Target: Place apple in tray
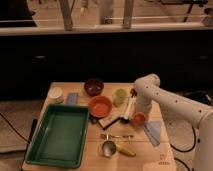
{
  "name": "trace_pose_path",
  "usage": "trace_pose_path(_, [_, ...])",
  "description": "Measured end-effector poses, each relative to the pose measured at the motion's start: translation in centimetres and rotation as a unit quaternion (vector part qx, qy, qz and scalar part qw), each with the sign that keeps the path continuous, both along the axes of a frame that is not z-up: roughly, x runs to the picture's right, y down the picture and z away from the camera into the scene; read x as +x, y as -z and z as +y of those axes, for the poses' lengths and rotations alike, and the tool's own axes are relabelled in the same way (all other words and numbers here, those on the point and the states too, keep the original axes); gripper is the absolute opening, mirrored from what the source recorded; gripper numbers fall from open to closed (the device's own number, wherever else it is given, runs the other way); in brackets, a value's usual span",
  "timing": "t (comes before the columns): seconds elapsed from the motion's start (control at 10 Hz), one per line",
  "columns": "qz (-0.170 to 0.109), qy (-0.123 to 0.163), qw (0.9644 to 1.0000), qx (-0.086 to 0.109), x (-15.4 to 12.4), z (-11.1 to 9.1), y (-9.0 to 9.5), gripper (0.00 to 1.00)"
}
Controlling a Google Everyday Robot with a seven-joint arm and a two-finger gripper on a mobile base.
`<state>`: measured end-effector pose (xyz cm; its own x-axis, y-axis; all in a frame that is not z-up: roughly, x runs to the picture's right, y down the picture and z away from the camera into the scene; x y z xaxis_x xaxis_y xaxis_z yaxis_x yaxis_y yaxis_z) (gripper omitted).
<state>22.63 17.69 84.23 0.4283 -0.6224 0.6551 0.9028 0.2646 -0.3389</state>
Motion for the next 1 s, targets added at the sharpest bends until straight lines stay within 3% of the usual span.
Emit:
trace_pose_path(0.5, [-0.039, 0.027, 0.9977, 0.049, -3.0, -5.3, 5.1, 0.00])
trace_pose_path(1.0, [-0.088, 0.072, 0.9921, 0.053, -9.1, -8.3, 8.4, 0.00])
